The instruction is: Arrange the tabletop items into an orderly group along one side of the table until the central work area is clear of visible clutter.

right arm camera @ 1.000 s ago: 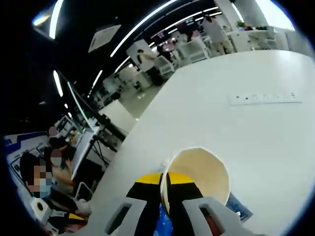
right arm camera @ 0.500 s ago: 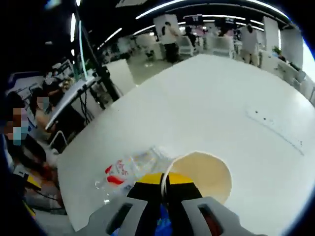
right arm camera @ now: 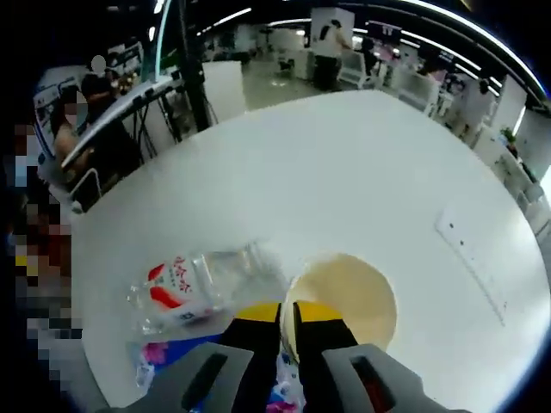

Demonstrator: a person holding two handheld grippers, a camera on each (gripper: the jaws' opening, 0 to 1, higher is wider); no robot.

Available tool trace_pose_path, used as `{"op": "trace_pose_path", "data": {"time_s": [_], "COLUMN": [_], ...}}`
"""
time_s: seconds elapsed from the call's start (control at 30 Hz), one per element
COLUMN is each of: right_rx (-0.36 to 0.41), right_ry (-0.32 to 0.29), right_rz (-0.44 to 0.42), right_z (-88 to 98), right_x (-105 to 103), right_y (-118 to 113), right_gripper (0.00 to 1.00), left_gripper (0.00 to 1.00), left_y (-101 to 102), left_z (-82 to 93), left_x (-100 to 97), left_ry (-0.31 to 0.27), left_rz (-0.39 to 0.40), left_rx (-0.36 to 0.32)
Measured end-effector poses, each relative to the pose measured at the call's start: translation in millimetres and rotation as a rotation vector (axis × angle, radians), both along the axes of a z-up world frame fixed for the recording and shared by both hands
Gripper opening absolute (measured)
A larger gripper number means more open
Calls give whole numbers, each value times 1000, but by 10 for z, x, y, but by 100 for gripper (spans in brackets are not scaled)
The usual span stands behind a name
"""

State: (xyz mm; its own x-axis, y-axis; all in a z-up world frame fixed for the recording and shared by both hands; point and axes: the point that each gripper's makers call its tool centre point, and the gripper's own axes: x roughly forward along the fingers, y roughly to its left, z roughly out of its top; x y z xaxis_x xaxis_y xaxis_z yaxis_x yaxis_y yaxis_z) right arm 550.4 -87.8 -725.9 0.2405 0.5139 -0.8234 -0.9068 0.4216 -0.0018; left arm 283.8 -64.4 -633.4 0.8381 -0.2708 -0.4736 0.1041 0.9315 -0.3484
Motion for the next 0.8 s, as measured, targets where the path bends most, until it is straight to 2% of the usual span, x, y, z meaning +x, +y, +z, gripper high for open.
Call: {"op": "trace_pose_path", "data": {"time_s": [0.13, 0.23, 0.47, 0.67, 0.8], "right_rx": [10, 2, 24, 98, 101], "right_ry": [5, -13, -31, -50, -59], "right_rz": [24, 44, 42, 2, 17], "right_z": [26, 42, 116, 310, 365], "right_x": [-33, -46, -90, -151, -244], "right_y": [35, 31, 19, -12, -79], "right_gripper": [10, 13, 19, 23, 27], "left_gripper": [38, 38, 38, 39, 40], "left_y": [-16, -43, -105, -214, -297], "left_z": [-17, -27, -23, -15, 6], "left_x": [9, 10, 25, 48, 44], "left_ry": [6, 10, 13, 20, 20], "left_rz": [-7, -20, -37, -83, -108], "left_rx": [1, 14, 12, 29, 35]}}
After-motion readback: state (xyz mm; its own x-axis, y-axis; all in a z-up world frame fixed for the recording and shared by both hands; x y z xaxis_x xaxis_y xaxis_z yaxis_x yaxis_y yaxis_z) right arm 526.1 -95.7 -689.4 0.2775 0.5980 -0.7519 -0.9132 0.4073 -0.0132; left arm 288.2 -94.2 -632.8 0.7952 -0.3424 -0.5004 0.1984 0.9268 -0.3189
